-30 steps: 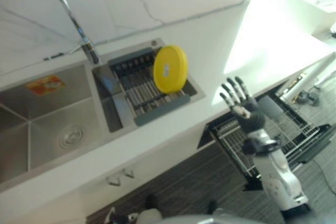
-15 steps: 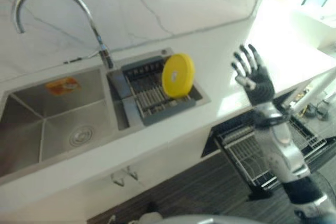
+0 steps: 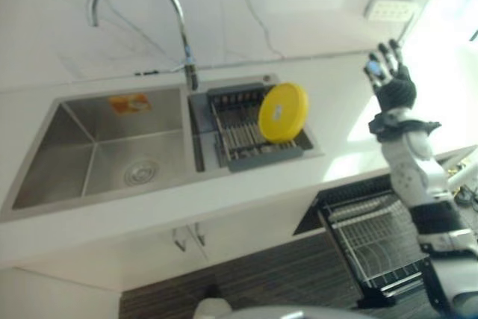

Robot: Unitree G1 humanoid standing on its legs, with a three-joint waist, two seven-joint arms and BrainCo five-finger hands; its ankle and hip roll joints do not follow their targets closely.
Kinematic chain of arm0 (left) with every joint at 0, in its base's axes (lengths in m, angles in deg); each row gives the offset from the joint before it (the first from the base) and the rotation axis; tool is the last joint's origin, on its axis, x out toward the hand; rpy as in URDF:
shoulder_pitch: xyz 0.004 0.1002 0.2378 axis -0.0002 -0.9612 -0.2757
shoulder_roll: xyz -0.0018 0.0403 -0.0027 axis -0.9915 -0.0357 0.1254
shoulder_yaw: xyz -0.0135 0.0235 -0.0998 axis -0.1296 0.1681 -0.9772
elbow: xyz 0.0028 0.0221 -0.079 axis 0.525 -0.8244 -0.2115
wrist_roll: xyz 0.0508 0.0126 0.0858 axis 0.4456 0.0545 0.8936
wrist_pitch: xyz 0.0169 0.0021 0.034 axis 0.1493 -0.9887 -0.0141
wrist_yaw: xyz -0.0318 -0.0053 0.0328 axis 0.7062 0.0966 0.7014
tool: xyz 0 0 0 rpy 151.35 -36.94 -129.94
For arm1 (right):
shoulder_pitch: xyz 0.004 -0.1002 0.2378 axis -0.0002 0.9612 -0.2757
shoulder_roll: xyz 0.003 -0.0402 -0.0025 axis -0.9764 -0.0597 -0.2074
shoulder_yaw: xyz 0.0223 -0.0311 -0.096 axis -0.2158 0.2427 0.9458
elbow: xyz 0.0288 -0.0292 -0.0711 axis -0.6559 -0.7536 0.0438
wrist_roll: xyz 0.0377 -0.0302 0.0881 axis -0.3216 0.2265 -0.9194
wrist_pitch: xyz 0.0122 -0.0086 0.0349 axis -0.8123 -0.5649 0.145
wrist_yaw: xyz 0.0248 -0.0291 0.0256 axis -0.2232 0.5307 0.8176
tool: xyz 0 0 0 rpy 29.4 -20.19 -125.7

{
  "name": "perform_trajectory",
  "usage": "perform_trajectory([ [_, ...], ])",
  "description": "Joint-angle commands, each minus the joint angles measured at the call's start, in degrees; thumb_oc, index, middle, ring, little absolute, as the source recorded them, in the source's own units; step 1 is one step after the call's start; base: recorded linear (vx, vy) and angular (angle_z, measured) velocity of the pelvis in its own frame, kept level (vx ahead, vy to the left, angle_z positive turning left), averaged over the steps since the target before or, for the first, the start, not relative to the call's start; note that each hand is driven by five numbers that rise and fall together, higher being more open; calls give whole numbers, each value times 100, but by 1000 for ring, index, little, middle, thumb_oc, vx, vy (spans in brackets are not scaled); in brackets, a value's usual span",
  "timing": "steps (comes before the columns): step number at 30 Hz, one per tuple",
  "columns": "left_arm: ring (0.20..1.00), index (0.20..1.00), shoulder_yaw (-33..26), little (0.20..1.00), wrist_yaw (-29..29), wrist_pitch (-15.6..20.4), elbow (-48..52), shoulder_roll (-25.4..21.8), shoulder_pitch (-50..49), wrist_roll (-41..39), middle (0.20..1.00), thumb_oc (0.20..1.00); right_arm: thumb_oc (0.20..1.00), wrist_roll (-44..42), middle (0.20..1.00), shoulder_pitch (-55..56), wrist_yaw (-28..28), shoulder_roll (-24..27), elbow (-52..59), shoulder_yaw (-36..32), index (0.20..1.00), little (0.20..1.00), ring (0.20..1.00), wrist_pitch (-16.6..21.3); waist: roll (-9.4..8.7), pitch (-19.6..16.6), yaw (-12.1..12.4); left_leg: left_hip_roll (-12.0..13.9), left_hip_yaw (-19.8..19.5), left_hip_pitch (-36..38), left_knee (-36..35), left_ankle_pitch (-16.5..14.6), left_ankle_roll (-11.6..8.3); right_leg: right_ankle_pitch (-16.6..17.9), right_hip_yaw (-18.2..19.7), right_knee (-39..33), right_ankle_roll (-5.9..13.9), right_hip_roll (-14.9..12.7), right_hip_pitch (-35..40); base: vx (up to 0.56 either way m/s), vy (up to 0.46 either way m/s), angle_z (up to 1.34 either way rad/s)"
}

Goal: Place the dishes in the dishwasher.

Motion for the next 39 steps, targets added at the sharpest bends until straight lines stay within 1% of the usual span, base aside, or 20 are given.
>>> perform_trajectory([
  [1,1000,1000,163,1000,81,27,-341,-120,329,-141,1000,1000,1000,-267,1000,-610,52,451,-132,-254,1000,1000,1000,125,258,-16,217,411,180,-55,228,-422,-126,-595,-489,596,180,-458,-83,34,-4,5],
  [8,1000,1000,188,1000,139,31,-326,-259,300,-99,1000,1000,1000,-347,1000,-1047,245,782,-1155,-334,1000,1000,1000,71,303,19,394,391,77,-173,273,-374,-133,-638,-583,634,187,-488,8,54,-13,10],
  [11,1000,1000,191,1000,160,23,-287,-317,306,-84,1000,1000,1000,-313,1000,-1148,299,814,-1388,-294,1000,1000,1000,23,335,49,449,367,26,-248,317,-368,-125,-659,-610,664,193,-510,21,35,-18,11],
  [17,1000,1000,241,1000,128,33,-234,-409,335,53,1000,1000,1000,-305,1000,-1275,461,721,-1810,-231,1000,1000,1000,-1,418,117,543,345,-41,-393,405,-335,-114,-707,-664,741,203,-570,62,50,-10,11],
  [22,1000,1000,239,1000,167,51,-179,-447,342,21,1000,1000,1000,-284,1000,-1302,469,648,-1921,-232,1000,1000,1000,63,504,216,616,333,-116,-561,493,-298,-122,-772,-697,824,207,-614,76,27,-1,11],
  [27,1000,1000,235,1000,111,111,-136,-476,351,177,1000,1000,1000,-261,1000,-1247,446,538,-1966,-265,1000,1000,1000,138,532,277,652,296,-189,-736,590,-265,-93,-772,-674,868,206,-634,28,32,-26,12],
  [28,1000,1000,239,1000,-53,-11,-130,-509,370,272,1000,1000,1000,-230,1000,-1214,430,483,-1933,-260,1000,1000,1000,168,552,304,662,290,-207,-803,639,-259,-81,-784,-658,901,210,-657,10,44,-42,11],
  [29,1000,1000,239,1000,-72,-31,-126,-513,366,279,1000,1000,1000,-230,1000,-1209,427,478,-1928,-259,1000,1000,1000,170,550,319,666,292,-202,-781,644,-276,-89,-809,-651,917,210,-663,25,28,-45,13],
  [30,1000,1000,251,1000,-216,-111,-149,-558,392,377,1000,1000,1000,-263,1000,-1221,419,451,-1926,-248,1000,1000,1000,206,564,346,669,286,-213,-844,675,-263,-94,-812,-640,938,225,-683,1,-7,-20,13],
  [32,1000,1000,271,1000,-282,-125,-165,-597,473,520,1000,1000,1000,-276,1000,-1259,353,385,-1856,-223,1000,1000,1000,171,607,396,659,279,-245,-962,718,-219,-81,-801,-620,981,232,-713,-64,-13,-9,3],
  [35,1000,1000,344,1000,-316,-78,-138,-627,538,555,1000,1000,1000,-261,1000,-1284,369,340,-1898,-193,1000,1000,1000,193,629,452,665,249,-267,-1013,732,-207,-65,-805,-603,993,256,-736,-70,0,0,0],
  [39,1000,1000,352,1000,-297,-107,-113,-645,528,500,1000,1000,1000,-227,1000,-1286,406,272,-1911,-188,1000,1000,1000,217,631,481,686,238,-270,-1071,751,-182,-56,-804,-597,993,269,-751,-56,0,0,0],
])
